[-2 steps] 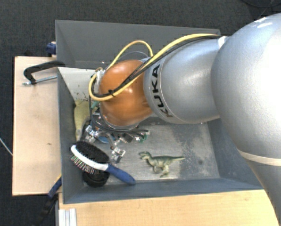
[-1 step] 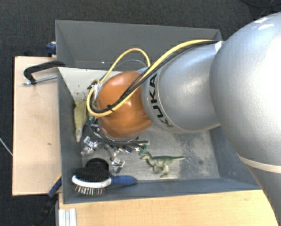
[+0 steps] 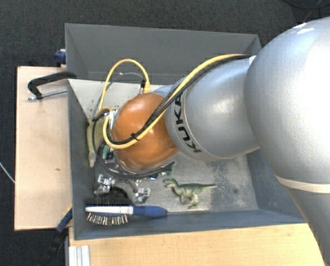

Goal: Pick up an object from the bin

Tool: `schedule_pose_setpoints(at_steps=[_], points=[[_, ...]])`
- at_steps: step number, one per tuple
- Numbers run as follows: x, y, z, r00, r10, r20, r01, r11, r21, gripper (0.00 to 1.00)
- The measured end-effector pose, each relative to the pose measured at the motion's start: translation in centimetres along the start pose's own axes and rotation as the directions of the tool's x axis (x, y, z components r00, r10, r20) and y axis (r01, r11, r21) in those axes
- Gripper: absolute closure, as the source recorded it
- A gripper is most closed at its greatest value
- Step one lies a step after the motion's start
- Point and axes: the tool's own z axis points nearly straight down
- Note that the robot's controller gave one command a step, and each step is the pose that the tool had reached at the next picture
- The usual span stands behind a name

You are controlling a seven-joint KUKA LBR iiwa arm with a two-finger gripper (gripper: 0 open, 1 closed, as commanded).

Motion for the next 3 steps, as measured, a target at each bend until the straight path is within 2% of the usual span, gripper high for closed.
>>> schedule_pose_setpoints(at_steps=[1,2,3], points=[[-0.7,-0.9,-1.9,0.922,-0.387,-0.004,0.387,0.922,-0.010,0.00],[-0.7,-1.0,-2.0,0.922,-0.386,-0.004,0.386,0.922,-0.011,1.00],[0.1,-3.9,-12.3,0.927,-0.374,-0.004,0.374,0.927,-0.003,1.00]])
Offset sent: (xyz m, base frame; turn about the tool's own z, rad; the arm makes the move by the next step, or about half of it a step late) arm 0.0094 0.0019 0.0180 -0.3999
